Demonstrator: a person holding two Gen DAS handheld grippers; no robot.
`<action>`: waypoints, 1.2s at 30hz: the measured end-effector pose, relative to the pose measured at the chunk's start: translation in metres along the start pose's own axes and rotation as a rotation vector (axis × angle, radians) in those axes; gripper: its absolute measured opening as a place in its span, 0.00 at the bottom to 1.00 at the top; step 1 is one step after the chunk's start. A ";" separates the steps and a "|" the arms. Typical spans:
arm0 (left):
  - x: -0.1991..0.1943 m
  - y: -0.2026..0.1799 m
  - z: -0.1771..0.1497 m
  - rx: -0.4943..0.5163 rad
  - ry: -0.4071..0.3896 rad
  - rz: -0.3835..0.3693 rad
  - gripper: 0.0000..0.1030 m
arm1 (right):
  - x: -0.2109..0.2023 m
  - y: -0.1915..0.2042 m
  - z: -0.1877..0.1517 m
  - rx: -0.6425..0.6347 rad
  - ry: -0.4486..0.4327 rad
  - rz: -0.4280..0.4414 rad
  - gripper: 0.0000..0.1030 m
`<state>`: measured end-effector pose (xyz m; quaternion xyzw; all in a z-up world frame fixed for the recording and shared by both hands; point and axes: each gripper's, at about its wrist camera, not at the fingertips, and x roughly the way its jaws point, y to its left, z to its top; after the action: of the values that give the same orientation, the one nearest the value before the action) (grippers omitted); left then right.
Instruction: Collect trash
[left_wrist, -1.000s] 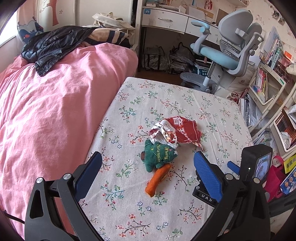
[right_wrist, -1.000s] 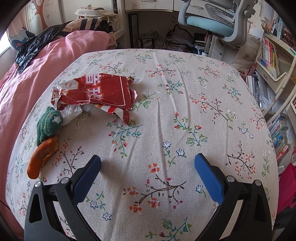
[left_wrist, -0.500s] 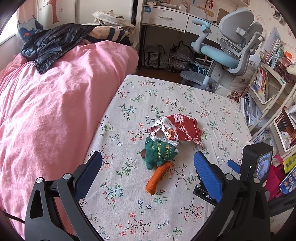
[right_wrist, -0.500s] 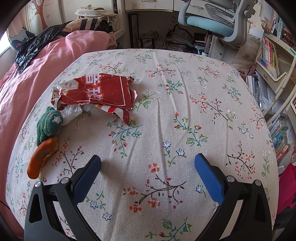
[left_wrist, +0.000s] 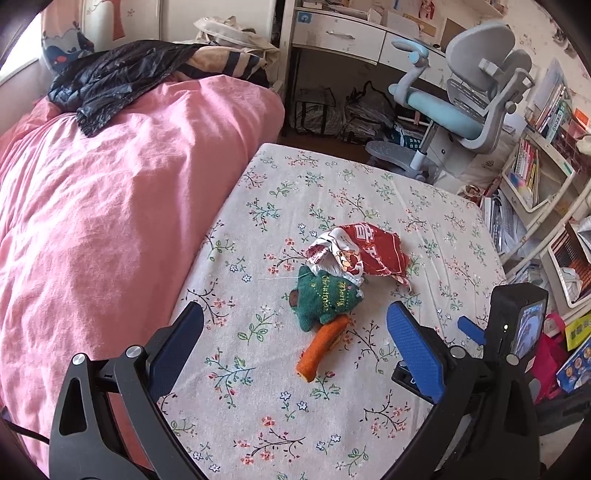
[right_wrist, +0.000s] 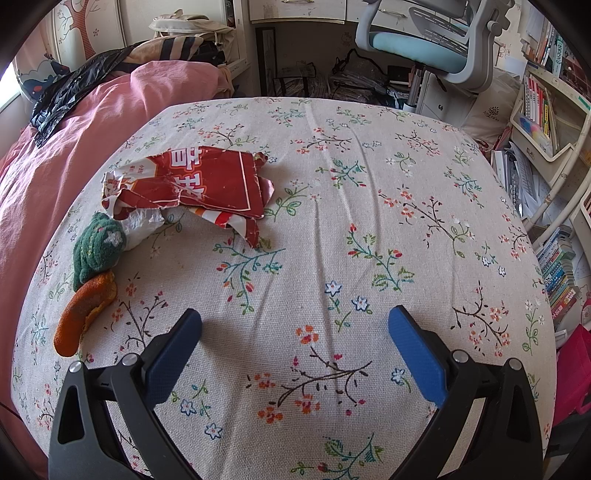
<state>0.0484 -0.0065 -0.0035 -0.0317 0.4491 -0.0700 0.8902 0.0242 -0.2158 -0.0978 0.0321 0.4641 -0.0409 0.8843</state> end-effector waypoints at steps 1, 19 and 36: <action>0.002 -0.003 -0.001 0.011 0.002 0.007 0.93 | 0.000 0.000 0.000 0.000 0.000 0.000 0.93; -0.008 -0.002 0.001 0.001 -0.014 -0.075 0.93 | 0.000 0.000 0.000 0.000 0.000 0.000 0.93; -0.010 -0.006 0.000 0.009 -0.024 -0.067 0.93 | 0.000 0.000 0.000 0.000 0.000 0.000 0.93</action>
<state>0.0418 -0.0106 0.0052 -0.0436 0.4369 -0.1015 0.8927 0.0242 -0.2160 -0.0978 0.0321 0.4640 -0.0410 0.8843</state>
